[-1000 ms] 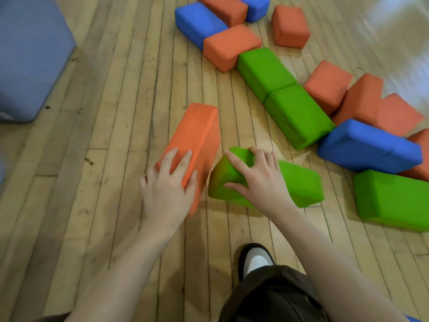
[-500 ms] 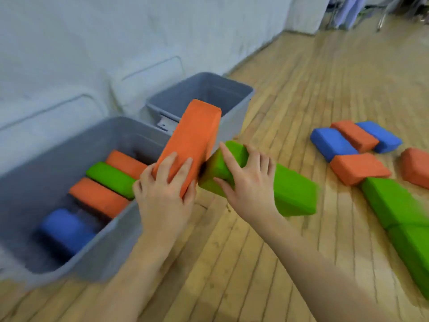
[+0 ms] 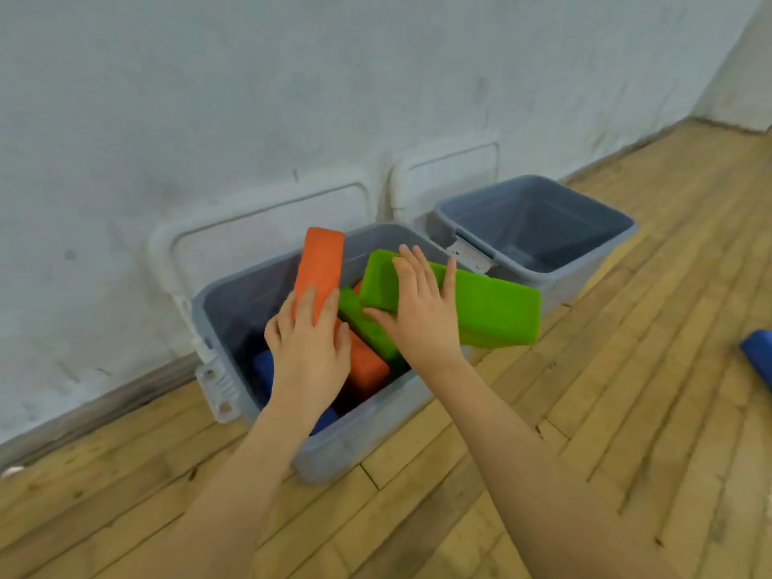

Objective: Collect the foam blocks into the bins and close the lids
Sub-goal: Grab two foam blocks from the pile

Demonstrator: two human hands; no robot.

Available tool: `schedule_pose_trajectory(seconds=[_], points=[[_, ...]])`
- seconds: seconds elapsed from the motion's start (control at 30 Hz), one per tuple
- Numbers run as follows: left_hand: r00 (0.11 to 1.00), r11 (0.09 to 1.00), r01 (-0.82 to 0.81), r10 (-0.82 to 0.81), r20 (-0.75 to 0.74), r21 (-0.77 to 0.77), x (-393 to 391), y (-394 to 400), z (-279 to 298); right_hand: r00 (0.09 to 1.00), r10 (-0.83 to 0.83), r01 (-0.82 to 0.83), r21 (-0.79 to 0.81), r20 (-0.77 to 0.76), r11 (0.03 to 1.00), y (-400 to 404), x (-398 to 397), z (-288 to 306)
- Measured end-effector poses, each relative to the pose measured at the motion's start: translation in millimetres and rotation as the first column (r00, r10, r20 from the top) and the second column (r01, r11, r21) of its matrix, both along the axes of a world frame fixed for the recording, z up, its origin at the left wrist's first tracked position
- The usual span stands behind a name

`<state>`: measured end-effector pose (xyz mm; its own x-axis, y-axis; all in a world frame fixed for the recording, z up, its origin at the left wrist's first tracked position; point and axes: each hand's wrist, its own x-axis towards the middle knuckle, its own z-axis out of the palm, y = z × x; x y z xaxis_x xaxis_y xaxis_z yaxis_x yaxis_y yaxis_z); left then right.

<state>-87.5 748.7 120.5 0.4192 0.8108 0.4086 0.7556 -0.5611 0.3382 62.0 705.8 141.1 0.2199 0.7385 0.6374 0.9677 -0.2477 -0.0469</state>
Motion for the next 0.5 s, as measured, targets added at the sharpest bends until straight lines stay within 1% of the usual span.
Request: schedule_pose_trajectory(seconds=[0.07,0.2,0.27,0.33,0.4,0.47,0.5], points=[[1.000,1.000,0.006,-0.006,0.021,0.006,-9,-11,-2,1.000,0.029,-0.029,-0.019,-0.005,0.999,-5,-4,-3],[0.992,0.998,0.062,-0.065,0.111,0.028,-10,-32,2,0.988,0.060,-0.068,-0.046,-0.143,0.997,-44,2,-7],[0.986,0.992,0.116,-0.122,0.117,0.056,-1,-45,5,0.985,0.063,-0.087,-0.140,-0.162,0.986,-68,15,-9],[0.983,0.987,0.158,-0.160,0.088,0.034,15,-54,5,0.978,0.042,-0.098,-0.273,-0.207,0.957,-87,30,-10],[0.984,0.983,0.179,-0.179,0.006,-0.031,31,-58,-1,0.960,-0.022,-0.097,-0.407,-0.279,0.908,-102,43,-14],[0.984,0.982,0.151,-0.161,-0.080,-0.118,40,-55,-11,0.952,-0.064,-0.085,-0.463,-0.298,0.882,-108,49,-23],[0.983,0.983,0.137,-0.150,-0.103,-0.122,43,-53,-17,0.952,-0.058,-0.090,-0.456,-0.301,0.886,-108,49,-26]])
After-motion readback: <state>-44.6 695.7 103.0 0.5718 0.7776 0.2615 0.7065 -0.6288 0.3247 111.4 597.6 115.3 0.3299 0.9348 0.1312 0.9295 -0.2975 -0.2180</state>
